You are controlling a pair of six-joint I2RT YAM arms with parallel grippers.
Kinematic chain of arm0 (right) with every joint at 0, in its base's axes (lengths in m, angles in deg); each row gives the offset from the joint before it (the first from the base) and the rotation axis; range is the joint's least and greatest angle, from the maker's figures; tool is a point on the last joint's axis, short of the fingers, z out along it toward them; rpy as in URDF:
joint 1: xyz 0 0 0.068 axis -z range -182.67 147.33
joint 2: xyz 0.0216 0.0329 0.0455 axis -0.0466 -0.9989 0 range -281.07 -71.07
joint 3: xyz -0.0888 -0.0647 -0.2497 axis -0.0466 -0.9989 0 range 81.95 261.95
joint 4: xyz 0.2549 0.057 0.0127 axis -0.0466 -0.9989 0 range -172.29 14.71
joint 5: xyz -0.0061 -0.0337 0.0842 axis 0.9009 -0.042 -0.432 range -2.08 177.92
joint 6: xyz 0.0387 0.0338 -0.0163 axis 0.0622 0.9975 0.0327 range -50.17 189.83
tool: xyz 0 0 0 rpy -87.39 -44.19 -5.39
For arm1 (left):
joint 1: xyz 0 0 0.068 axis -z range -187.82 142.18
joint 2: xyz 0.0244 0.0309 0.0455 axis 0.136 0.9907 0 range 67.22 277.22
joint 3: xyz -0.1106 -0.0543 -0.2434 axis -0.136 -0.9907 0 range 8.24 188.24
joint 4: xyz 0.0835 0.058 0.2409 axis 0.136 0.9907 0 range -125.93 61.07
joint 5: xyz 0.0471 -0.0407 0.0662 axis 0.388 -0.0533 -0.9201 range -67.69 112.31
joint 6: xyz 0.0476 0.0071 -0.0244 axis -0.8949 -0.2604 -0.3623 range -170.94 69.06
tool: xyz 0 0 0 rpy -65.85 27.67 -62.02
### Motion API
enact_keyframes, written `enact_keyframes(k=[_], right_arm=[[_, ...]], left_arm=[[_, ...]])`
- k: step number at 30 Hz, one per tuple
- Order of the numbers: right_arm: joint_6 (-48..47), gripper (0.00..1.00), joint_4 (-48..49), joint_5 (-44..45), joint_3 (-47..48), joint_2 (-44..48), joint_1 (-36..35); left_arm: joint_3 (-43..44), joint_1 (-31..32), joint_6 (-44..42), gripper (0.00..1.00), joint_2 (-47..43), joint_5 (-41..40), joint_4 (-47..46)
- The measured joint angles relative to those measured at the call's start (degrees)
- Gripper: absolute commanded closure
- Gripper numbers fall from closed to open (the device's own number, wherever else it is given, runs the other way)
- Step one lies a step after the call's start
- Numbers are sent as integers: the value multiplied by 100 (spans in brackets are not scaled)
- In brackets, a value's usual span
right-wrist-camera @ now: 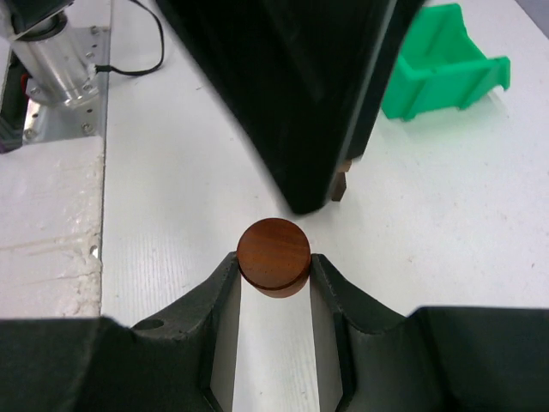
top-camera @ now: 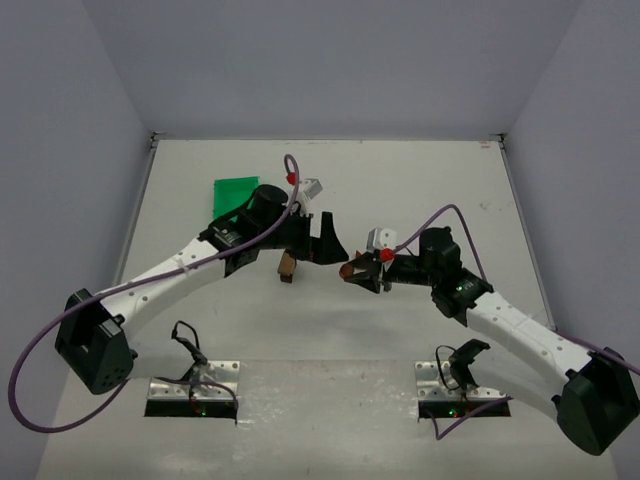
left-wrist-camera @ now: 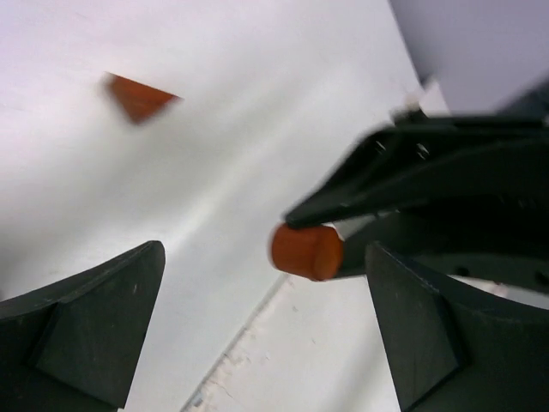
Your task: Build the wood block tower
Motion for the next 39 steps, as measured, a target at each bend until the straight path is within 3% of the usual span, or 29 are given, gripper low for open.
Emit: enact_keyframes(k=[7, 11, 15, 21, 26, 39], right_arm=[[1018, 95, -62, 503, 146, -101, -5], [1345, 96, 14, 733, 565, -600, -149], [1389, 95, 171, 1035, 900, -1228, -608], [1390, 93, 409, 1507, 1510, -2334, -1043], [1403, 93, 713, 1983, 1855, -3017, -1217], [1311, 90, 860, 2700, 2601, -4162, -1768]], left_arm=[[261, -79, 279, 0, -1131, -4302, 394], [-174, -426, 425, 0, -1838, -5682, 80], [-741, -1090, 470, 0, -2110, -6100, -223], [-1458, -1801, 565, 0, -1949, -6010, -413], [-1514, -1915, 888, 0, -1633, -6199, -282], [-1827, -1915, 1163, 0, -2031, -6393, -320]])
